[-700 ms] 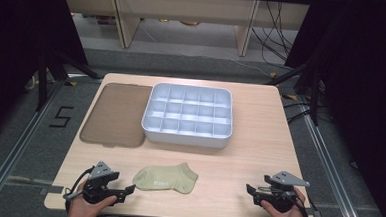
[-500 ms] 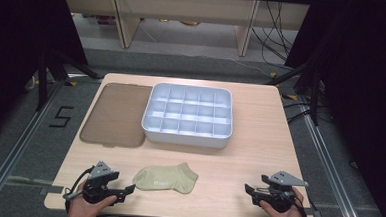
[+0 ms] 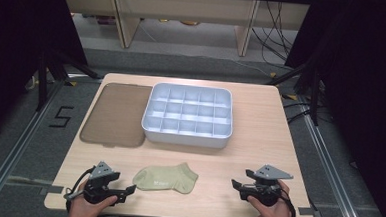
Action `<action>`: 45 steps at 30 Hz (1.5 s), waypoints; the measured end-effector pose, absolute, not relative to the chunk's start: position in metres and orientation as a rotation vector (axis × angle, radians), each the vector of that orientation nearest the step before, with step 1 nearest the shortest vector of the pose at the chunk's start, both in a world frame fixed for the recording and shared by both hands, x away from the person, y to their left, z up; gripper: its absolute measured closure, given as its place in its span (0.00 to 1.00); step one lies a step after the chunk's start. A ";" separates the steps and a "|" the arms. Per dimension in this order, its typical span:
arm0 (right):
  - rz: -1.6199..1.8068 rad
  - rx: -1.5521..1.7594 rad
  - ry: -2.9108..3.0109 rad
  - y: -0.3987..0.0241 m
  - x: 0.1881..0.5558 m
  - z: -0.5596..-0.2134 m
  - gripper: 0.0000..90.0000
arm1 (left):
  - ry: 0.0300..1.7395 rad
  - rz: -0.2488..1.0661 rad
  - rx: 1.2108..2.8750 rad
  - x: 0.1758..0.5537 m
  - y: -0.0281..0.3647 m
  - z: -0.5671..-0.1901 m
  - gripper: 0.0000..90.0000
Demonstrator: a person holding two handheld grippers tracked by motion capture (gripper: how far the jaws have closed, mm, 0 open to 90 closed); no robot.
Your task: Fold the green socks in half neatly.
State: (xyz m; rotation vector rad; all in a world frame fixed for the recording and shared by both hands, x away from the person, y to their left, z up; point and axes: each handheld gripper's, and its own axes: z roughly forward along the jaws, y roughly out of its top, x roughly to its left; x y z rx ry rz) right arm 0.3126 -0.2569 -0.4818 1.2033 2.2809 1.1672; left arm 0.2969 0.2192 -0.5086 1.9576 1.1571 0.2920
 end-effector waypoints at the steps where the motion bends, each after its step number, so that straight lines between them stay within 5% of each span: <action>1: 1.163 1.191 2.277 -0.254 0.313 -0.481 0.39 | 1.156 0.295 1.957 0.297 0.219 -0.509 0.22; 28: 1.176 0.982 2.504 -0.152 0.353 -0.489 0.50 | 1.173 0.281 1.932 0.297 0.220 -0.507 0.22; 45: 1.071 0.933 2.588 -0.124 0.363 -0.507 0.59 | 1.159 0.283 1.979 0.297 0.225 -0.505 0.22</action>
